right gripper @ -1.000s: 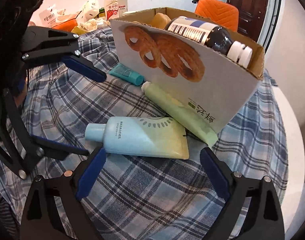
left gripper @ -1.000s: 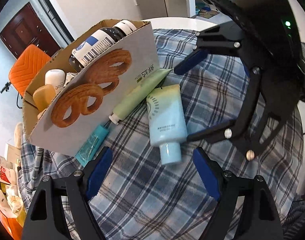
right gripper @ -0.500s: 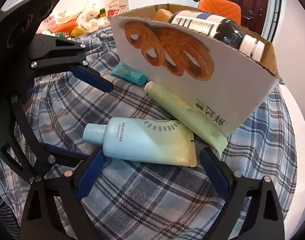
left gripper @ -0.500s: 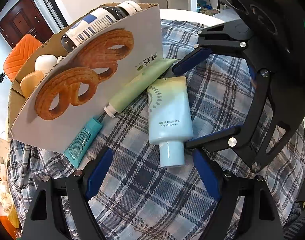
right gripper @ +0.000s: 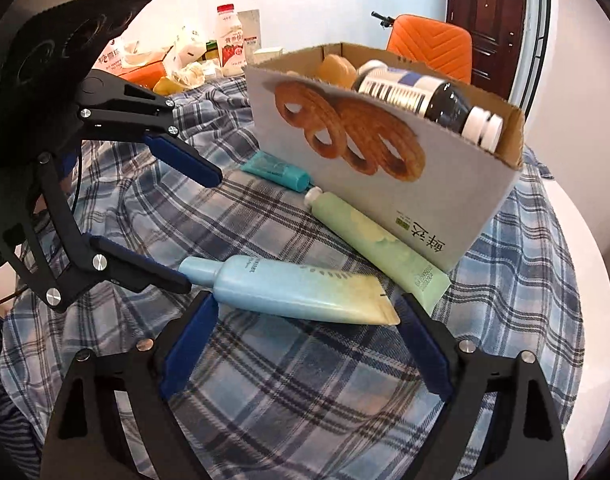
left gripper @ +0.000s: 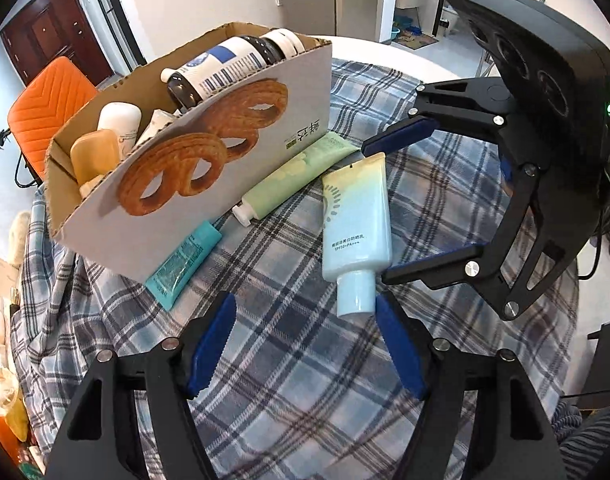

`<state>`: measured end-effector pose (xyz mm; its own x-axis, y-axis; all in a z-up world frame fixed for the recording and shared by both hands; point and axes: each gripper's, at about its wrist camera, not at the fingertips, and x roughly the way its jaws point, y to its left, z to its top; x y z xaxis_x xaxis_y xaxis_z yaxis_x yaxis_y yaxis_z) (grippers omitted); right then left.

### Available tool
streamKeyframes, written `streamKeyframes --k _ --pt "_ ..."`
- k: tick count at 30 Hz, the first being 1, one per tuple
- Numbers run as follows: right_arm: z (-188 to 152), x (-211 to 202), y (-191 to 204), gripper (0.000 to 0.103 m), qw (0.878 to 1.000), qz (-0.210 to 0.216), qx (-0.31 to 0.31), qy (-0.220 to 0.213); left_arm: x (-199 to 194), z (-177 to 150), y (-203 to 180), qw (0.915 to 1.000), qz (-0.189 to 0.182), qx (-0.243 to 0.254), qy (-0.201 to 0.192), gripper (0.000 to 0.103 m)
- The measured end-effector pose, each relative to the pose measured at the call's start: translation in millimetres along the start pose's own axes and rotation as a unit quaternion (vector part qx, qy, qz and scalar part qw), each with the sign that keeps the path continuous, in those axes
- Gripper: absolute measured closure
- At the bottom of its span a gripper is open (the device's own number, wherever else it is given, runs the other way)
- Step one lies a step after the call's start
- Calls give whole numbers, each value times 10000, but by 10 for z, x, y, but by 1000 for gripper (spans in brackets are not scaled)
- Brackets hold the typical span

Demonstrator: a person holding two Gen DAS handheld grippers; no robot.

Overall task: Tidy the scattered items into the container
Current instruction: 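Lower the right gripper around the light blue tube to grasp it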

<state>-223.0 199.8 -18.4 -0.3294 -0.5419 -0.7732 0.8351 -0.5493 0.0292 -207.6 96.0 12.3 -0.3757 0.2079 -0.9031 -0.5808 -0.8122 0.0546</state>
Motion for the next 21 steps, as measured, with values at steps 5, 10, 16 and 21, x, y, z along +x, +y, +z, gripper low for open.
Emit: streamKeyframes --k 5,10,16,21 --pt "67 58 -32 66 9995 -125 242 175 -169 -47 8 9998 174 -14 -135 28" --pt "19 157 24 28 9990 -247 121 352 -321 -193 111 9994 307 -93 -155 28" --pt "137 182 178 24 9994 -101 -310 97 -200 -241 273 9991 347 -244 46 28" --pt "311 432 200 24 9976 188 -566 340 -112 -295 294 9983 505 -217 174 28"
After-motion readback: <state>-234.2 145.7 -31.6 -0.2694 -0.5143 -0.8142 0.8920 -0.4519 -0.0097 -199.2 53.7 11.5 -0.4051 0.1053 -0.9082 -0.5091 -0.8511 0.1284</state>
